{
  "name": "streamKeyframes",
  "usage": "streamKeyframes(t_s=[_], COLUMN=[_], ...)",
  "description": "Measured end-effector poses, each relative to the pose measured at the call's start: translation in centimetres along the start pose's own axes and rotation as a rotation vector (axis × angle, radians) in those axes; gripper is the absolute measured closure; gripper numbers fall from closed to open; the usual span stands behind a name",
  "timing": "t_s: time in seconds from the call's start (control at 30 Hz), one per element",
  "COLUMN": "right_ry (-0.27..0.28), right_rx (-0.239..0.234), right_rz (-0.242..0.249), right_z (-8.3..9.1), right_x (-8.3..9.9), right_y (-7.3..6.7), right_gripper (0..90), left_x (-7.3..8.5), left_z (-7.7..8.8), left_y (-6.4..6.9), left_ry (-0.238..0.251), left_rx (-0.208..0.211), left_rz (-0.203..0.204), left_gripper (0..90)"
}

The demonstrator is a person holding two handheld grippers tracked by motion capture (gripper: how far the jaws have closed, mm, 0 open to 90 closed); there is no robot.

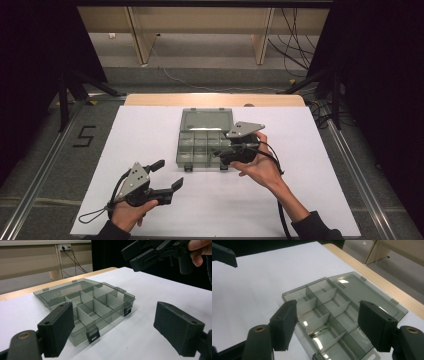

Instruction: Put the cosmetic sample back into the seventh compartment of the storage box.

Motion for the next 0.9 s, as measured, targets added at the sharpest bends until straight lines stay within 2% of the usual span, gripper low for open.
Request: streamKeyframes(t_s=[0.1,0.4,0.6,0.7,0.9], right_ry=[0.014,0.063,0.104,0.118,0.141], right_rx=[0.000,-0.027,-0.015,-0.026,-0.004], right_rz=[0.000,-0.055,-0.078,-0.105,-0.109], right_z=[0.3,1.5,1.9,2.3,3.0], right_x=[0.2,0.6,1.1,1.3,1.6], right_y=[0.0,0.3,0.5,0.4,0.6], right_gripper=[32.2,26.7,22.8,21.9,22.0], left_x=[0.0,0.0,0.0,0.0,0.1], left_z=[0.0,0.0,0.0,0.0,-0.1], left_y=[0.1,0.0,0.1,0.1,0.1], left_ry=[-0.002,-0.003,-0.003,-0.004,-0.006], left_rx=[0.001,0.001,0.001,0.001,0.002], left_rz=[0.003,0.001,0.005,0.005,0.007], left_gripper=[15.7,15.8,15.8,15.8,15.7])
Point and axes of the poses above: each handheld gripper's, and its own axes: z roughly backward along the jaws, x roughly out of its underside, y roughly to its right, the point moved 4 cm from there along -z, roughly forward along the jaws, and after that the axes turned 10 degrees about z, right-handed, at the moved point
